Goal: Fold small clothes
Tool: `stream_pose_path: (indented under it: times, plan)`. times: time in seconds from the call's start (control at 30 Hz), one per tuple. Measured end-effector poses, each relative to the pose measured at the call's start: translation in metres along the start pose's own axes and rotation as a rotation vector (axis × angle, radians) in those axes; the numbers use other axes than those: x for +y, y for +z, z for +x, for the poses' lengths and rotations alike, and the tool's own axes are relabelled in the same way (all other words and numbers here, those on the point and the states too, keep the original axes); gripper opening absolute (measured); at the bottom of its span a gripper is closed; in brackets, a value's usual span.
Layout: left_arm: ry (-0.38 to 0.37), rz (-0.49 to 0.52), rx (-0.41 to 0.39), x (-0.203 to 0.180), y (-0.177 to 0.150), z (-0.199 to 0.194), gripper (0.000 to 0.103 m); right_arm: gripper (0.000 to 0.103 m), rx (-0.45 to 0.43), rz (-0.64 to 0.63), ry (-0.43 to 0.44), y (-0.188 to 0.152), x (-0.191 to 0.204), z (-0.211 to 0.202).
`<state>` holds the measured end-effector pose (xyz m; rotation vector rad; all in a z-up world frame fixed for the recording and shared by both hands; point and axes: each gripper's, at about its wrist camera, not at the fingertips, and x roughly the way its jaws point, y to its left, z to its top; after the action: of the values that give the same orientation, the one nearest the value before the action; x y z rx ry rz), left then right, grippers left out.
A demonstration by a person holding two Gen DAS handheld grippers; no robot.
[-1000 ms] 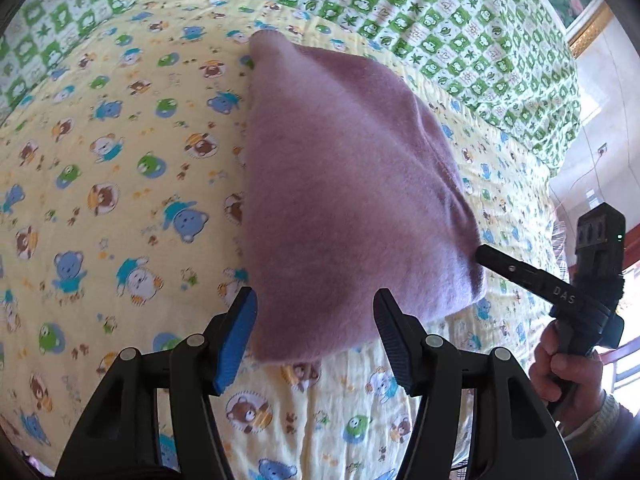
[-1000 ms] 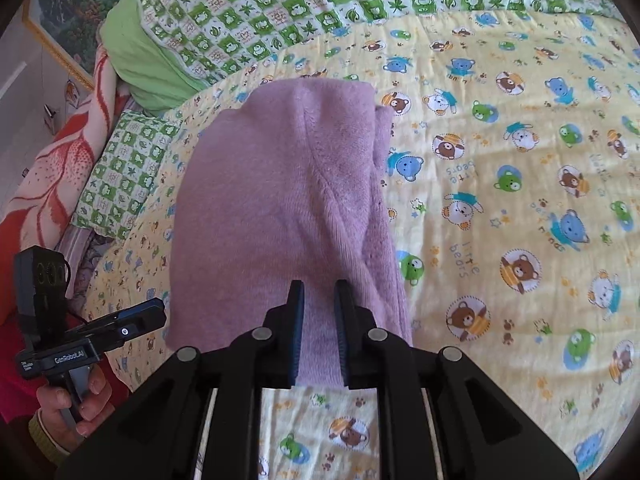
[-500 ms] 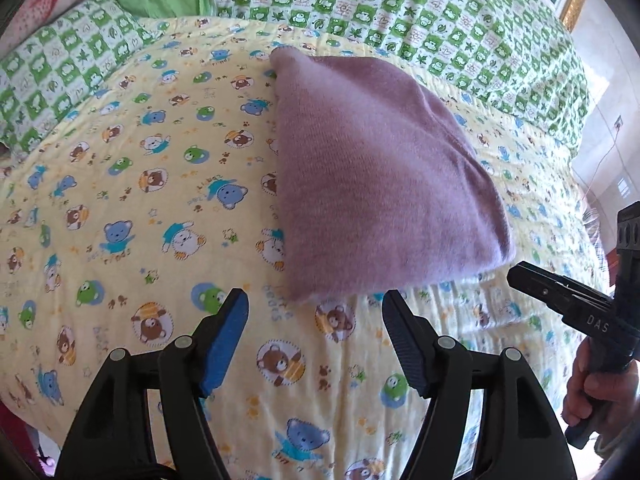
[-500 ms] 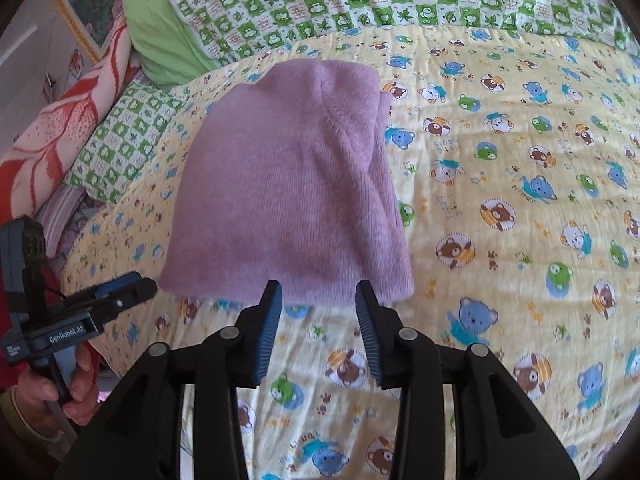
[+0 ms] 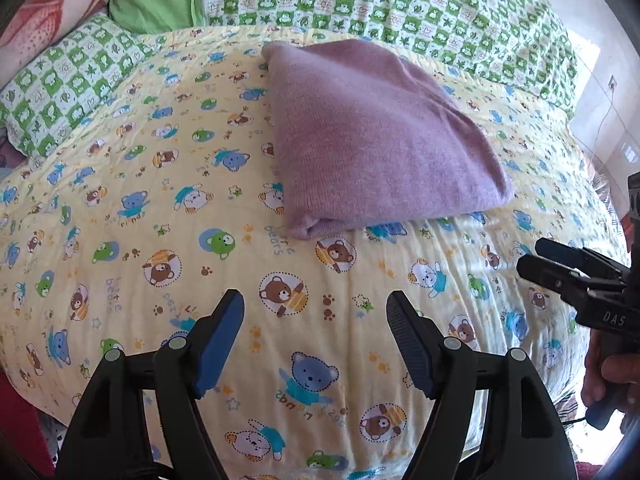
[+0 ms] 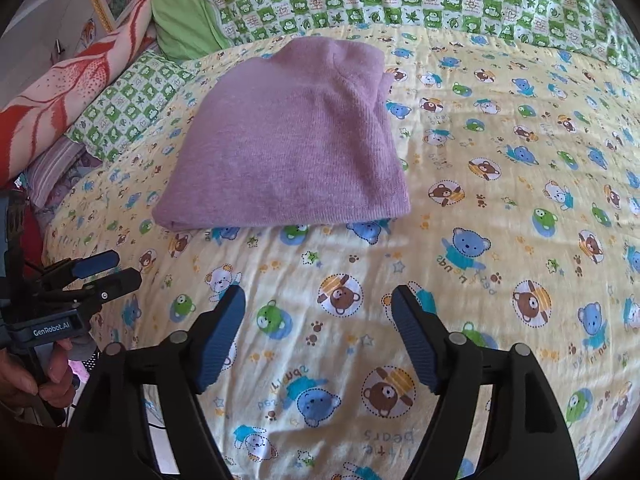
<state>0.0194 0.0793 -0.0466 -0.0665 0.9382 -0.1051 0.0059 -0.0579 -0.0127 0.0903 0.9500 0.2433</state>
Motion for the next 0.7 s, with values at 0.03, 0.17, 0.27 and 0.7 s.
stream_pose_path:
  times: [0.03,0.17,0.27,0.7]
  plan:
    - [0.002,0.004,-0.007,0.0,0.001,-0.002,0.074,0.08,-0.006,-0.006,-0.004,-0.001,0.002,-0.001]
    - [0.016,0.027,-0.035,-0.006,0.01,-0.013,0.079,0.083,-0.018,-0.046,-0.009,-0.004,0.008,-0.006]
    - [0.04,0.034,-0.084,-0.01,0.018,-0.026,0.083,0.085,-0.038,-0.08,-0.012,-0.002,0.014,-0.015]
    - [0.052,0.03,-0.186,-0.027,0.039,-0.048,0.091,0.102,-0.228,-0.189,-0.059,0.027,0.03,-0.055]
